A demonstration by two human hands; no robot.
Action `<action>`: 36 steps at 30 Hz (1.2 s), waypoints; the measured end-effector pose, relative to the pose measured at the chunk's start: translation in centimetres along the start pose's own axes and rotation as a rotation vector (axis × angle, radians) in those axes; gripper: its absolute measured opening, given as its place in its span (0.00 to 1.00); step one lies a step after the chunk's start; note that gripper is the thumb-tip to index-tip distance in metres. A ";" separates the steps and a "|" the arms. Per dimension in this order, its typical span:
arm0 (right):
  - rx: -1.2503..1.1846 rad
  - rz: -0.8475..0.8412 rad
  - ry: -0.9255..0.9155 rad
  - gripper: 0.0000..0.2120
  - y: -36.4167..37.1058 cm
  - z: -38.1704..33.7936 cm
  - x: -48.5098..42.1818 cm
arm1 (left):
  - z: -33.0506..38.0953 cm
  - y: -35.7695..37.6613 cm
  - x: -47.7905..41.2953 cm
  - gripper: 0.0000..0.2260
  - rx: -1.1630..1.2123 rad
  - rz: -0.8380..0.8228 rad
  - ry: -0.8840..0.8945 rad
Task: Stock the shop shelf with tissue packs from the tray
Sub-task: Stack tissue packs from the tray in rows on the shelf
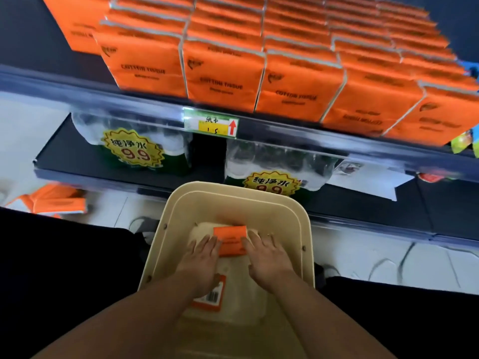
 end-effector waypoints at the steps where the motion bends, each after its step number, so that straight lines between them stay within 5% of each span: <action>1: -0.006 -0.018 0.002 0.31 0.5 0.0 -0.5 | -0.2 0.4 -0.3 0.37 0.017 -0.007 -0.011; 13: -0.033 -0.278 0.045 0.33 6.2 0.1 -4.7 | -2.3 6.7 -1.9 0.37 0.143 -0.175 -0.086; 21: -0.105 -0.248 0.076 0.32 6.7 -0.5 -7.4 | -2.6 10.8 -2.4 0.38 0.191 -0.289 -0.125; 24: -0.133 -0.209 0.093 0.31 7.1 -0.7 -8.7 | -3.0 10.7 -2.6 0.43 0.129 -0.153 -0.101; 29: -0.125 -0.108 0.093 0.25 7.1 -1.2 -10.9 | -4.5 12.4 -3.8 0.18 0.012 0.089 -0.119; 33: -0.111 -0.078 0.107 0.24 7.6 -1.4 -11.2 | -3.6 11.0 -3.4 0.17 -0.020 -0.001 -0.088; 36: -0.107 -0.070 0.142 0.24 8.7 -1.6 -10.6 | -3.3 11.1 -3.1 0.25 -0.005 -0.101 -0.124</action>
Point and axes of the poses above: each hand's wrist, its own x-axis away from the middle knuckle, its own y-axis out of the palm, z = x × y, the point moved 4 cm from there along -x, towards the middle knuckle, and after that the axes turned 7 degrees about y, right-handed, at the moved point
